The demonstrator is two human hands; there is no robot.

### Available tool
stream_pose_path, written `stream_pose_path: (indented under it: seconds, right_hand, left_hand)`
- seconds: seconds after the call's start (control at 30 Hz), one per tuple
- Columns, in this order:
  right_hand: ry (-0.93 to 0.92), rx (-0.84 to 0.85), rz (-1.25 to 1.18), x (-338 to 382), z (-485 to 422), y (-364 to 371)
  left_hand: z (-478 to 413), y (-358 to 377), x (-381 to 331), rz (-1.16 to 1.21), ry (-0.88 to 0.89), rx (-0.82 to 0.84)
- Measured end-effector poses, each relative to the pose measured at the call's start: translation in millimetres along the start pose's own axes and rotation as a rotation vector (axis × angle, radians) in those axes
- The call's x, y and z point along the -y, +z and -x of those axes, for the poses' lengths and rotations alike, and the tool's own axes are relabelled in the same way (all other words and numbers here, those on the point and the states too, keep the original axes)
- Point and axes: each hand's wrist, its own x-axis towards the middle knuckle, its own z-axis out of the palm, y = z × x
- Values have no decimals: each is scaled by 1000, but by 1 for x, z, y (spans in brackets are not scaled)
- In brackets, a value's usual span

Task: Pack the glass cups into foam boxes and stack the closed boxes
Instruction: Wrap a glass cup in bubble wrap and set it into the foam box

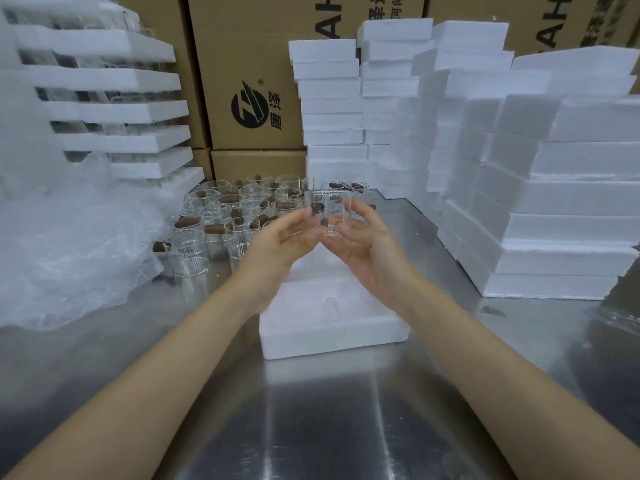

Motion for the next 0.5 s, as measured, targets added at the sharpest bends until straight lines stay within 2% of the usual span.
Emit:
stream_pose_path:
  seconds: [0.4,0.5]
  right_hand:
    - [-1,-32,39,-1,-1,0]
    - [-14,-56,126,-4,0,2]
  left_hand:
    - [-2,0,3,23,-11,-7]
    - [-1,2,2,16,14,-33]
